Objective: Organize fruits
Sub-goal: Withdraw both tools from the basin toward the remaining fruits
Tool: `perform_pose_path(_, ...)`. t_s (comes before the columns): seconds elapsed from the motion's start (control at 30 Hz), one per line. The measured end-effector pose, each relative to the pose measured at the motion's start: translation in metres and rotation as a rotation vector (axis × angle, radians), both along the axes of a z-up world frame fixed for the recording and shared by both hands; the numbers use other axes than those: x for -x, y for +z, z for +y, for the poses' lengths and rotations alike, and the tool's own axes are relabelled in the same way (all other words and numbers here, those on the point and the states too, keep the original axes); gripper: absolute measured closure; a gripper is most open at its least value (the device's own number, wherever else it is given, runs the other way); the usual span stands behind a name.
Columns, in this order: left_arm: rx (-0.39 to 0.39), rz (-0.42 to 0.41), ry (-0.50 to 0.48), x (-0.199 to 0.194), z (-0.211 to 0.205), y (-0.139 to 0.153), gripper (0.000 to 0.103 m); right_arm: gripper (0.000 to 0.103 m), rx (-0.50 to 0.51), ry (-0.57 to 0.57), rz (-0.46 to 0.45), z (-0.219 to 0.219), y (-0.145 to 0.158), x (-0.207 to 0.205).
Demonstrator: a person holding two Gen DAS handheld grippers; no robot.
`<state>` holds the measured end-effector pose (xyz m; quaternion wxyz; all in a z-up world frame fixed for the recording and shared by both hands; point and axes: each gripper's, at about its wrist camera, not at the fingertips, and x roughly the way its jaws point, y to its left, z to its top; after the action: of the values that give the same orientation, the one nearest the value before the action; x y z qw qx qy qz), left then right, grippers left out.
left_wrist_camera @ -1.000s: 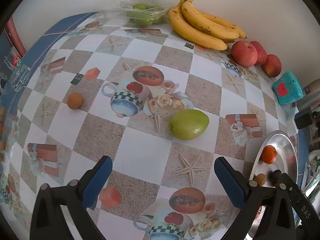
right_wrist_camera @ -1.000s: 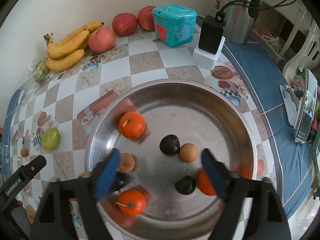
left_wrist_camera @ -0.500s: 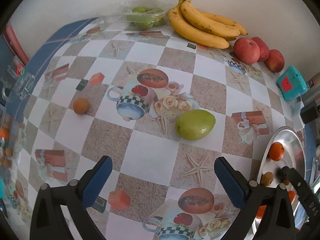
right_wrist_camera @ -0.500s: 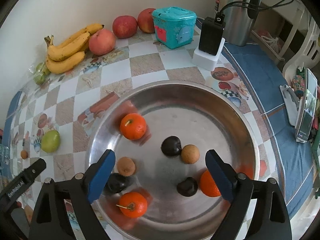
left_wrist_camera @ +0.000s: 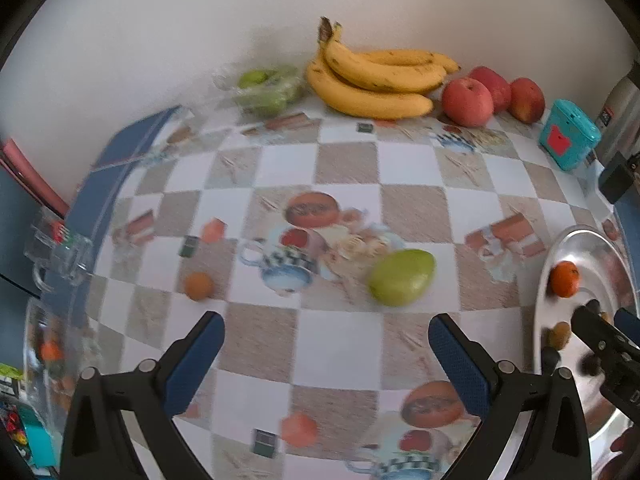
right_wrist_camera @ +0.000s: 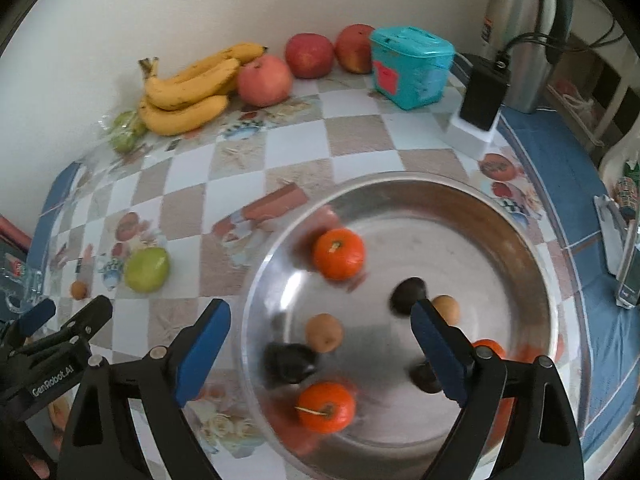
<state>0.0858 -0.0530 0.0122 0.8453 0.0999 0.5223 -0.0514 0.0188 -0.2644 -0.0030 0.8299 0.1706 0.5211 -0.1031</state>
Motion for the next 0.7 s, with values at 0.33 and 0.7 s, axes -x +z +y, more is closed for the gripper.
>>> perform_pose_path(0.33,0.02,-0.039,0.039,-0.018,0.051,0.016,0.0,0.011,-0.057,0.061,-0.043,0.024,0.004,-0.008)
perform_pose_path(0.7,0.095,-0.062,0.142,-0.041,0.109,0.018,0.0,0.011,-0.093,0.126,-0.088,0.061,0.01,-0.028)
